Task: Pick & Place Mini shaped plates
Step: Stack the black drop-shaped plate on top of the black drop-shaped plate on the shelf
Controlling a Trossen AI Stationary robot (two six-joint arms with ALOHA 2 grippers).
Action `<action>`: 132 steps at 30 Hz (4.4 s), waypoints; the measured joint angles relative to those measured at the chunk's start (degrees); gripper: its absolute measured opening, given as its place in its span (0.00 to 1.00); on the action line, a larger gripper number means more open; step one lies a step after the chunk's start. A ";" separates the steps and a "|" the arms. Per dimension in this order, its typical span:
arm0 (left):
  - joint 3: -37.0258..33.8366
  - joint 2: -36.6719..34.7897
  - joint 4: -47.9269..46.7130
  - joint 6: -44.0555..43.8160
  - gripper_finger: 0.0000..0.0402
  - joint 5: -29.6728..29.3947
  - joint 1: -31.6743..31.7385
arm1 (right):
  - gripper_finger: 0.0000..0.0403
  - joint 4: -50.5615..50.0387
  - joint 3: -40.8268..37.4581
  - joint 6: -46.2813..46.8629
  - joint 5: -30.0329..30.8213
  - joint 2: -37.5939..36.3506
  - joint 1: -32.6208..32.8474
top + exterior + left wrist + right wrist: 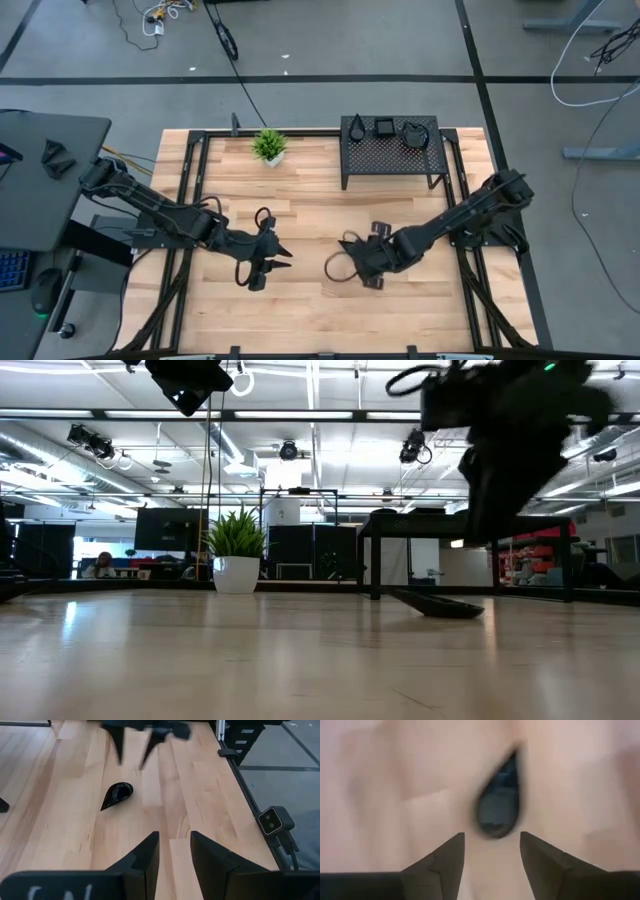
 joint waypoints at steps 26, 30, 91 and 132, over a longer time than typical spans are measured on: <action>-0.02 0.00 -0.01 -0.02 0.29 0.04 -0.92 | 0.16 36.74 -21.66 -0.53 -0.26 0.13 -8.81; -0.02 0.00 -0.02 -0.02 0.29 0.02 -0.92 | 0.04 37.47 -21.66 1.96 -1.72 -0.07 -8.64; -0.02 0.00 0.57 -0.02 0.29 -2.03 -0.79 | 0.02 6.22 11.19 2.45 -9.76 -5.60 -61.34; -0.02 0.00 0.55 -0.46 0.29 -2.11 -0.79 | 0.06 13.64 5.29 -4.03 -8.65 -8.09 -60.48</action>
